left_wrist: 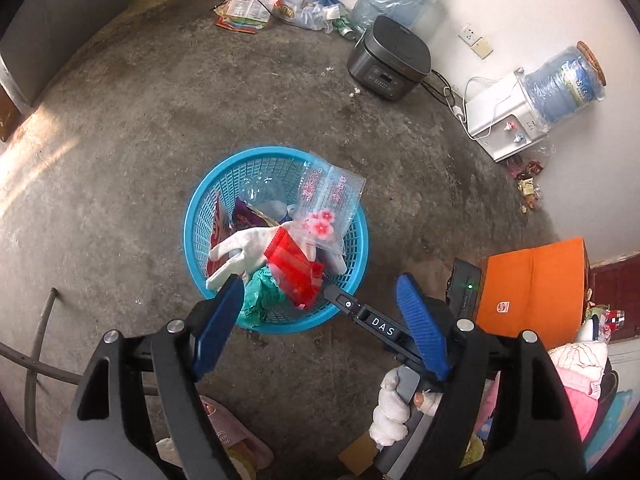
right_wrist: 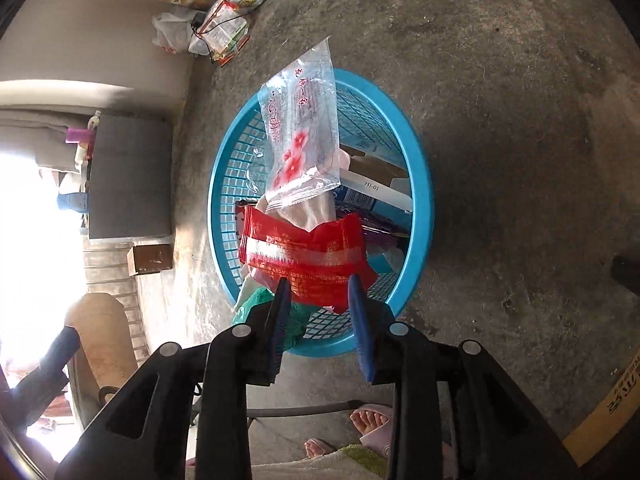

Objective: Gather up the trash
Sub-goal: 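Carry green bag and red packet to the blue wastebasket and open both tools, then move both tools back over the table toward the gold packet and cup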

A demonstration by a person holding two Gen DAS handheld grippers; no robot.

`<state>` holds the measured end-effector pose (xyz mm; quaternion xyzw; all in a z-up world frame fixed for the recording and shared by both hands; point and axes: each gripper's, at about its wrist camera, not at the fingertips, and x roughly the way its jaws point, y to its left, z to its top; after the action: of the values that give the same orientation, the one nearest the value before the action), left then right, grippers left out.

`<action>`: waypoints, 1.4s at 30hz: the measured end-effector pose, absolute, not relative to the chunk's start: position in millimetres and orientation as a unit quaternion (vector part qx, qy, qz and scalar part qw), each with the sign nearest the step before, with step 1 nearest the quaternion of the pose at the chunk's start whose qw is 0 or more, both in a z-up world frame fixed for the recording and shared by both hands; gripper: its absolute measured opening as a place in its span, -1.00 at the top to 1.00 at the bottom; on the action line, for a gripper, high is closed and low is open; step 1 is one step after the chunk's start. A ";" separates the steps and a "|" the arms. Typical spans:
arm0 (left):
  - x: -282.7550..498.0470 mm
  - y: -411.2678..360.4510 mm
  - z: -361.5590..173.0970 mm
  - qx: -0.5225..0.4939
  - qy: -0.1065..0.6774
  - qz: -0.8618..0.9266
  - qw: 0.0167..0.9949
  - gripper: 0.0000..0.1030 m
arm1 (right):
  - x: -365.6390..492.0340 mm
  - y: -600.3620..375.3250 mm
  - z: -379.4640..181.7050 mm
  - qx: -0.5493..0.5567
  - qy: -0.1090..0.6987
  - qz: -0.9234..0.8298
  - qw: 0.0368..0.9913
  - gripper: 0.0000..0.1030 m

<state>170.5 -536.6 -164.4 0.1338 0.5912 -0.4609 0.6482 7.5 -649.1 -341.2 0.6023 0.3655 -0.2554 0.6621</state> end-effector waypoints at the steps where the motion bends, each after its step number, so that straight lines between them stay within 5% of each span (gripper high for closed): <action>1: 171.6 -534.5 -153.9 0.132 0.580 -0.465 0.655 -0.44 | 5.1 -648.0 -336.8 0.598 0.361 -0.260 0.667 0.28; 13: 164.8 -386.5 32.3 0.050 0.409 -0.507 0.757 -0.62 | -11.6 -609.5 -231.7 0.532 0.287 -0.273 0.748 0.28; 17: 161.9 -294.9 73.9 0.027 0.363 -0.487 0.794 -0.70 | -12.5 -570.6 -165.7 0.477 0.254 -0.244 0.805 -0.09; 22: 159.7 -156.2 104.3 -0.003 0.312 -0.402 0.861 -0.73 | -0.9 -515.2 -89.0 0.388 0.264 -0.187 0.863 -0.31; 32: 132.1 66.8 64.2 -0.078 0.345 -0.186 0.916 -0.73 | 44.2 -416.7 -45.3 0.364 0.317 -0.024 0.875 -0.36; 42: 114.8 46.7 -7.6 -0.078 0.429 -0.257 0.863 -0.73 | 106.9 -327.8 -61.3 0.398 0.410 0.101 0.815 -0.35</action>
<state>114.8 46.7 -7.6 -0.0784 0.4286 -0.2571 0.8626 106.9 -327.8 -61.3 0.3979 0.4099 0.1008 0.8146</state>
